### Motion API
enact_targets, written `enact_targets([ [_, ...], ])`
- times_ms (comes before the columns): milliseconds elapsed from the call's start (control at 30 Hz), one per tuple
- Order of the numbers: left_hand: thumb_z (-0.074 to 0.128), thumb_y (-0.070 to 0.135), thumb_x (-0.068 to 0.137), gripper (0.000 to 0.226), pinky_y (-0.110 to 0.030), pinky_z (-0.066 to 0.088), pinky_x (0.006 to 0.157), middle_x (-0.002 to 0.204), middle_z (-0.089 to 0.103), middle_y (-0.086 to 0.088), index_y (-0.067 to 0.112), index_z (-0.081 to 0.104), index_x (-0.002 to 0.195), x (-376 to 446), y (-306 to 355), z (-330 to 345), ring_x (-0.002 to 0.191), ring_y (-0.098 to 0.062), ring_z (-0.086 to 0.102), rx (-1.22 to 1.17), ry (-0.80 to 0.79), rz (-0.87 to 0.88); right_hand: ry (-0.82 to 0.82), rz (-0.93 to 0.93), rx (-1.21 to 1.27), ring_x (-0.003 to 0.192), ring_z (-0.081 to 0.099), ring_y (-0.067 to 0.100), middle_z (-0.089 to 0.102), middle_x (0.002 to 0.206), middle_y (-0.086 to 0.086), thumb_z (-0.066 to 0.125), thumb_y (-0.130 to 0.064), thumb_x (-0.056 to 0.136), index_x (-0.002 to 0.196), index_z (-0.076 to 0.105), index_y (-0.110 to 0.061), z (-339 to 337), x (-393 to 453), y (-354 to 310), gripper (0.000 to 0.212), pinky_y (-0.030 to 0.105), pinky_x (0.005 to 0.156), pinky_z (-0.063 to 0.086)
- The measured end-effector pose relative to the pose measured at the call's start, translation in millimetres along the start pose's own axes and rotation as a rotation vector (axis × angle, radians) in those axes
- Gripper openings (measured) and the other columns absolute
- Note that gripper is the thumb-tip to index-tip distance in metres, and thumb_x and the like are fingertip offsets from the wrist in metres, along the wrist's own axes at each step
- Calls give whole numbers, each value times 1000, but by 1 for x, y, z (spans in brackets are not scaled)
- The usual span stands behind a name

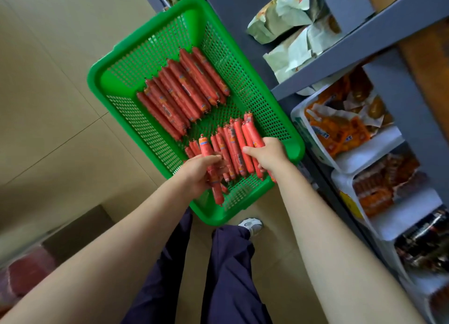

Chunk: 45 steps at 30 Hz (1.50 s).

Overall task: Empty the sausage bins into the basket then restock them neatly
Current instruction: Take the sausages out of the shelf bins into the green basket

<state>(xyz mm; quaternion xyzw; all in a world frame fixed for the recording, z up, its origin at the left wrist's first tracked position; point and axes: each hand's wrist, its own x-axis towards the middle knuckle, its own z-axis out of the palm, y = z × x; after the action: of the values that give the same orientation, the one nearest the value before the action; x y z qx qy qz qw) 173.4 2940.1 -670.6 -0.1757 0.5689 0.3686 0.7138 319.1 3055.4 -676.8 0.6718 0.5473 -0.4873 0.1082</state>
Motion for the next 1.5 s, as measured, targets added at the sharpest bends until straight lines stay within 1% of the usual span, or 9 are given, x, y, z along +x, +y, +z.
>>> enact_targets([
  [200, 52, 17, 98, 7, -27, 47, 65, 91, 73, -1, 18, 59, 100, -2, 10, -1, 82, -16, 69, -89, 2, -33, 142, 20, -46, 79, 66, 36, 67, 91, 18, 64, -42, 82, 86, 53, -15, -4, 7, -7, 29, 48, 76, 56],
  [367, 50, 12, 98, 8, -27, 47, 70, 90, 73, -2, 18, 54, 97, -2, 30, -2, 79, -15, 69, -119, -19, -19, -30, -40, 145, 49, 53, 21, 55, 62, 4, 55, -19, 81, 80, 53, -20, 9, 2, -42, 2, 33, 54, 47],
  [600, 50, 9, 98, 12, -24, 48, 58, 94, 70, -2, 19, 56, 95, 8, 96, -25, 77, -13, 69, -124, -6, 95, -139, -208, 188, 51, 54, 16, 59, 75, 4, 65, -18, 91, 126, 53, -20, 38, 18, -120, 37, 24, 44, 47],
  [767, 44, -3, 95, 32, -26, 48, 78, 94, 64, 0, 22, 54, 111, 18, 139, -29, 81, -13, 61, -264, 24, 207, -53, -326, 48, 106, 61, 21, 63, 114, 8, 65, -12, 89, 133, 57, -13, 54, 49, -155, 45, 31, 100, 46],
  [967, 46, -6, 93, 61, -37, 41, 103, 100, 62, 7, 20, 36, 148, 26, 136, -30, 108, -15, 57, -168, 68, 238, -89, -280, 15, 127, 53, 22, 57, 137, 11, 56, -7, 92, 136, 54, -6, 61, 56, -158, 44, 32, 112, 36],
  [1067, 50, -3, 93, 55, -33, 46, 91, 108, 64, 8, 21, 46, 142, 17, 131, -30, 102, -12, 62, -110, 56, 269, -97, -271, 98, 124, 55, 18, 60, 132, 9, 55, -5, 93, 132, 57, -6, 55, 43, -153, 39, 27, 109, 39],
  [1200, 52, 4, 95, 41, -33, 47, 87, 109, 72, 2, 15, 55, 134, -23, 132, -12, 91, -16, 69, 47, -1, 380, -1, -339, 252, 101, 67, 18, 71, 105, 5, 57, -8, 89, 104, 67, -20, 23, -2, -157, 21, 38, 97, 51],
  [1300, 57, 5, 94, 29, -30, 45, 76, 104, 74, -6, 12, 62, 122, -89, 134, 26, 88, -21, 68, 139, -75, 540, 90, -456, 369, 86, 69, 14, 72, 89, 4, 53, -5, 90, 91, 67, -22, -32, -74, -168, 22, 31, 85, 55],
  [1500, 62, -1, 91, 15, -26, 55, 74, 85, 69, -15, 1, 66, 105, -282, 116, 154, 75, -22, 65, 313, -481, 878, 347, -696, 377, 74, 66, 12, 71, 81, 5, 53, 1, 94, 92, 67, -13, -191, -289, -171, 20, 21, 68, 53],
])
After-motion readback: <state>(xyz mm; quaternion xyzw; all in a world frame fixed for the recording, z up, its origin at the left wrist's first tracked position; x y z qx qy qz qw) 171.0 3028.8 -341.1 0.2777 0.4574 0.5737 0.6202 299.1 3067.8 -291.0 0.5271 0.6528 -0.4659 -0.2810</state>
